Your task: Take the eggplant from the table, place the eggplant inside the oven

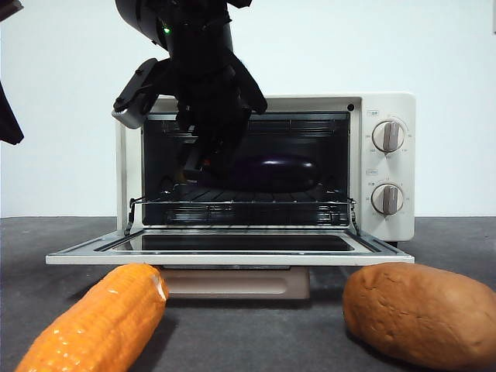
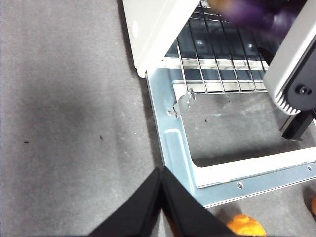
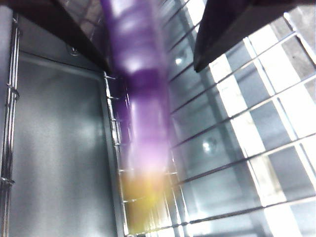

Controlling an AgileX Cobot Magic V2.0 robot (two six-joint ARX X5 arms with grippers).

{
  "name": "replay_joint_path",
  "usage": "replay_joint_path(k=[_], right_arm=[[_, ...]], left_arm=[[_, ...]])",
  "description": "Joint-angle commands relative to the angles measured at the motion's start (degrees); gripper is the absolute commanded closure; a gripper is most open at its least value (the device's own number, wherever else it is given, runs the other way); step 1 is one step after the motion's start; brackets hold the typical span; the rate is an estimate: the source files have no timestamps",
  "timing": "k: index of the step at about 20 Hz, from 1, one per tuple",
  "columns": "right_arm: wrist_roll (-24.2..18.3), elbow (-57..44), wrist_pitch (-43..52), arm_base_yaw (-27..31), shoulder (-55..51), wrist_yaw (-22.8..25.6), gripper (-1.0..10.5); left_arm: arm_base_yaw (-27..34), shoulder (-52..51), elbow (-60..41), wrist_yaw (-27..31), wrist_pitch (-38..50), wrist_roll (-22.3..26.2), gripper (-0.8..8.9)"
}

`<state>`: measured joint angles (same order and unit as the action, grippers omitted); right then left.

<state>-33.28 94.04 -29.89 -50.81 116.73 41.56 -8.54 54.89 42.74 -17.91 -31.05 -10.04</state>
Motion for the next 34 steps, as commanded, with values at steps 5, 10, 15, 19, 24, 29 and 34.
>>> replay_joint_path(k=[5, 10, 15, 19, 24, 29, 34], right_arm=[[4.7, 1.4, -0.6, -0.3, 1.6, 0.5, 6.8], [5.8, 1.4, -2.4, -0.4, 1.6, 0.5, 6.8], [5.9, 1.4, -3.3, -0.6, 1.6, 0.5, 6.8], [6.3, 1.4, -3.4, -2.1, 0.0, 0.5, 6.8], [10.7, 1.4, -8.4, -4.8, -5.1, -2.8, 6.8], [20.7, 1.4, -21.3, -7.2, -16.0, -16.6, 7.3], [24.0, 1.4, -28.4, -8.5, -27.0, -26.7, 8.8]], left_arm=[[0.0, 0.3, 0.2, -0.1, 1.0, 0.1, 8.08], [0.0, 0.3, 0.2, -0.1, 1.0, 0.1, 8.08], [0.0, 0.6, 0.2, -0.1, 1.0, 0.1, 8.08], [0.0, 0.7, 0.2, -0.1, 1.1, 0.1, 8.08], [0.0, 4.1, 0.2, -0.1, 3.1, 0.1, 8.08], [0.0, 13.5, 0.2, -0.1, 5.8, 0.1, 8.08], [0.0, 21.4, 0.2, -2.8, 7.2, 1.5, 8.08]])
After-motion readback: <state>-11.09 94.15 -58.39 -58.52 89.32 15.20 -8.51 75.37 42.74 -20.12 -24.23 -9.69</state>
